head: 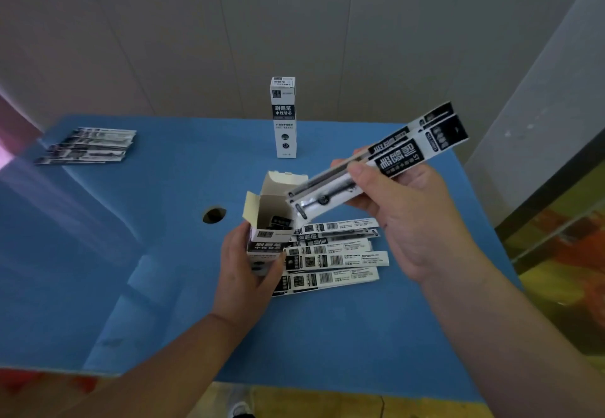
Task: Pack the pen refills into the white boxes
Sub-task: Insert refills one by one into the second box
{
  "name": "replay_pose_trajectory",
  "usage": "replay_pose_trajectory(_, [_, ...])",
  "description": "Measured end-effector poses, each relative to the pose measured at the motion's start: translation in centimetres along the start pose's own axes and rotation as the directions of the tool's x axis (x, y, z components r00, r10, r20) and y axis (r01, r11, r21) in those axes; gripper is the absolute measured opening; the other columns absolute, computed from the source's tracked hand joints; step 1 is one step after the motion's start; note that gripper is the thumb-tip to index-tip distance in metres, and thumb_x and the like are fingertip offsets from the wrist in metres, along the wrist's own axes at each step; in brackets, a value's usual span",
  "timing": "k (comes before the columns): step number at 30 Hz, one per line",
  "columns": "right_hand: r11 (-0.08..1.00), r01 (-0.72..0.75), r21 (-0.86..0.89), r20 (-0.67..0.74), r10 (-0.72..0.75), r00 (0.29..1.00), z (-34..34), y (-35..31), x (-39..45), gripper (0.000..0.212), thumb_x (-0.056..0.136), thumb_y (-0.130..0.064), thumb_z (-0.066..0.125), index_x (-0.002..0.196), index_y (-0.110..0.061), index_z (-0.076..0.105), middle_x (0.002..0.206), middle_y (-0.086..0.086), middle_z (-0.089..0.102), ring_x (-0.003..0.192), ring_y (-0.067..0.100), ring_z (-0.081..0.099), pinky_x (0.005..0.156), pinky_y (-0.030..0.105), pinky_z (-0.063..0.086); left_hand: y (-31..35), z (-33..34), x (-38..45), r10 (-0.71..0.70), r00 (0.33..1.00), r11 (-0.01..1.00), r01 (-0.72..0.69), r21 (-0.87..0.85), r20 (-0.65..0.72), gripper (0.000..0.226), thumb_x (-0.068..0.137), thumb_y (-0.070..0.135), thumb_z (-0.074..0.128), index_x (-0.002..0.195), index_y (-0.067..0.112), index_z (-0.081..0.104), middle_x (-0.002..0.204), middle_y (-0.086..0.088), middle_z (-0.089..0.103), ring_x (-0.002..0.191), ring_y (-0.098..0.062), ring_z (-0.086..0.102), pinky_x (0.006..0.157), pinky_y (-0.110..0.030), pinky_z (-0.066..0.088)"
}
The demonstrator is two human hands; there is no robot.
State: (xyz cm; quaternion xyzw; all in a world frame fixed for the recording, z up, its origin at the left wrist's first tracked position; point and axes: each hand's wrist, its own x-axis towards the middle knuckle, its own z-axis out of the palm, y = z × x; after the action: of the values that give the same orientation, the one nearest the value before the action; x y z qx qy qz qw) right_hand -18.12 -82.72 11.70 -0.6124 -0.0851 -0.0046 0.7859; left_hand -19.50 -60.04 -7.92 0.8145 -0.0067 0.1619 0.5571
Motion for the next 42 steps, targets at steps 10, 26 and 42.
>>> replay_pose_trajectory(10, [0.954,0.130,-0.268,0.051,-0.121,0.991,0.8,0.1,0.7,0.010,0.081,-0.034,0.076,0.091,-0.033,0.079,0.096,-0.004,0.080,0.096,0.014,0.075,0.090,0.042,0.059,0.4,0.0,-0.1,0.006,1.000,1.000,-0.006,0.015,0.014,0.066,0.087,0.045,0.073,0.141,0.023,0.042,0.132,-0.010,0.055,0.124,-0.035,0.060,0.101,-0.063,0.053])
replay_pose_trajectory(26, [0.899,0.125,-0.420,0.043,-0.118,0.992,1.2,0.2,1.1,0.019,0.081,-0.038,0.071,0.096,-0.046,0.078,0.090,-0.011,0.079,0.091,0.041,0.070,0.079,0.064,0.056,1.4,-0.1,-0.2,0.036,0.999,0.999,-0.037,0.034,0.021,0.061,0.087,0.044,0.070,0.139,0.029,0.042,0.132,-0.007,0.053,0.125,-0.034,0.059,0.102,-0.061,0.054])
replay_pose_trajectory(42, [0.720,0.100,-0.687,0.187,0.042,0.981,1.5,-3.7,2.4,0.037,0.085,-0.045,0.062,0.098,-0.010,0.068,0.091,0.025,0.070,0.081,0.045,0.065,0.071,0.063,0.054,0.9,0.0,-0.1,-0.002,1.000,1.000,0.001,0.026,0.031,0.062,0.088,0.042,0.072,0.139,0.020,0.044,0.131,-0.012,0.055,0.125,-0.037,0.060,0.101,-0.063,0.053])
